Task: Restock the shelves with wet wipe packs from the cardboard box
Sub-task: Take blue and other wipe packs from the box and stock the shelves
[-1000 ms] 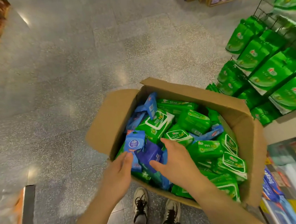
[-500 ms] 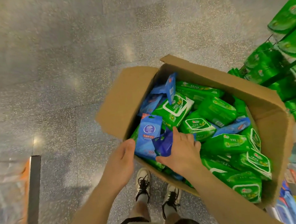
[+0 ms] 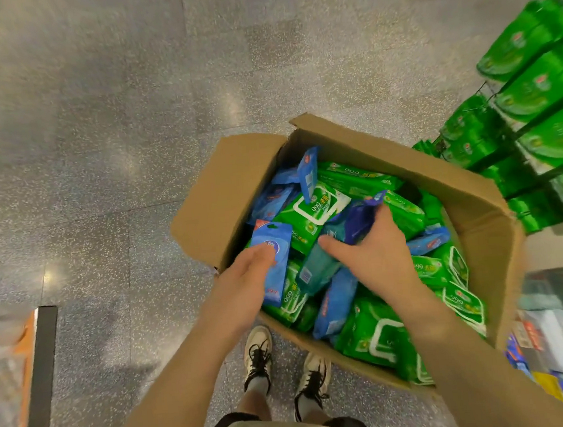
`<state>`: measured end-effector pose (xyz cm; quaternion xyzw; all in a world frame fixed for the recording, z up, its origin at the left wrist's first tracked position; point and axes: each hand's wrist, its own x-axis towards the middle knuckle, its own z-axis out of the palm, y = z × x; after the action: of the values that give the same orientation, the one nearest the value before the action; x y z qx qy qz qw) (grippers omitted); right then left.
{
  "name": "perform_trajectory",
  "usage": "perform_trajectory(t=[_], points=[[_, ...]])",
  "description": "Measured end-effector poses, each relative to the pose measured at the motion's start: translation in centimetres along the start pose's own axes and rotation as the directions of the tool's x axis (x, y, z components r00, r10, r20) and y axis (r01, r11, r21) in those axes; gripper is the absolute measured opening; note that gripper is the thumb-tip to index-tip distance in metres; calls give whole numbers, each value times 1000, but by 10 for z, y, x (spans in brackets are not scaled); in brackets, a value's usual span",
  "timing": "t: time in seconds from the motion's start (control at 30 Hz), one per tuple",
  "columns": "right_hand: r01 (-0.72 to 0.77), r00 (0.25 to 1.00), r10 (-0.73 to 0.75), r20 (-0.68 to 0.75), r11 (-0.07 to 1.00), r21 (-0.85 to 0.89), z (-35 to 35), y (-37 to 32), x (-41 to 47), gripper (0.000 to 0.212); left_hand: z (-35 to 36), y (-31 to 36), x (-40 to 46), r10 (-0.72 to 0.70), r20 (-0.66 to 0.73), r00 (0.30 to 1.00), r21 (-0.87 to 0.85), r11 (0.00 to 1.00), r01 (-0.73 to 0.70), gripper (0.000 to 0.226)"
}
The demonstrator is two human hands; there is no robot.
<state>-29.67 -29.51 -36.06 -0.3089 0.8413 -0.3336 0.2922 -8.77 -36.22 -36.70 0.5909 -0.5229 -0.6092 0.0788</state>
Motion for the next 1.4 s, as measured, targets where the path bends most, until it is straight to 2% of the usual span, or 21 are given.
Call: perform_trajectory(t=[0.1,0.17,0.27,0.37,0.43,0.47,0.53,0.6,0.67,0.73,0.8,0.87,0.97,1.03,1.07,1.17,1.3,1.33,1.4], points=[[42,999,-40,-18,991,129,-25,-28,-3,68,14,31,-6,138,95,986,-61,989,-132,69],[34,998,-43,37,974,223,-38,-39,-7,67,22,48,-10,226,200,953,-44,974,-222,85],[-19,986,-37,163,943,333,-48,-48,-15,66,32,63,-15,283,354,891,-40,957,-288,81],[-80,981,-7,196,900,428,-49,-53,-23,72,42,65,-19,282,441,852,-182,958,-223,82],[-83,973,-21,231,897,434,-52,-51,-27,79,48,63,-22,273,440,856,-283,946,-156,95],[-90,964,-35,265,892,444,-54,-48,-29,85,50,61,-24,265,420,868,-332,935,-125,94],[-135,952,-10,305,881,452,-60,-39,-30,90,51,55,-26,232,355,906,-435,899,-60,70],[-180,957,59,282,886,427,-65,-25,-30,73,48,51,-30,173,304,937,-516,856,9,49],[-239,959,165,231,909,342,-66,-2,-30,52,43,44,-29,141,268,953,-582,812,44,38],[-302,945,261,198,926,224,-66,23,-32,43,36,38,-29,118,236,965,-636,769,61,33],[-342,931,313,187,928,149,-63,45,-38,40,31,34,-30,104,204,973,-688,723,67,45],[-354,923,335,188,932,75,-60,58,-47,37,27,29,-30,107,196,975,-726,684,71,69],[-361,910,354,214,932,-7,-54,69,-58,38,25,20,-31,102,187,977,-766,638,80,75],[-368,902,363,232,930,-26,-49,72,-62,40,25,16,-33,93,229,969,-763,635,120,95],[-372,898,368,242,928,-31,-47,71,-64,39,26,14,-34,95,260,961,-761,633,143,99],[-401,882,377,281,915,30,-39,63,-69,31,32,9,-38,76,365,928,-711,666,225,89],[-410,879,344,332,899,154,-34,48,-74,23,44,13,-42,-8,385,923,-687,665,293,101],[-407,882,332,334,894,189,-35,43,-77,23,48,17,-43,-23,362,932,-686,670,283,93],[-404,892,316,322,877,261,-42,34,-81,25,56,27,-43,-33,351,936,-659,701,272,57]])
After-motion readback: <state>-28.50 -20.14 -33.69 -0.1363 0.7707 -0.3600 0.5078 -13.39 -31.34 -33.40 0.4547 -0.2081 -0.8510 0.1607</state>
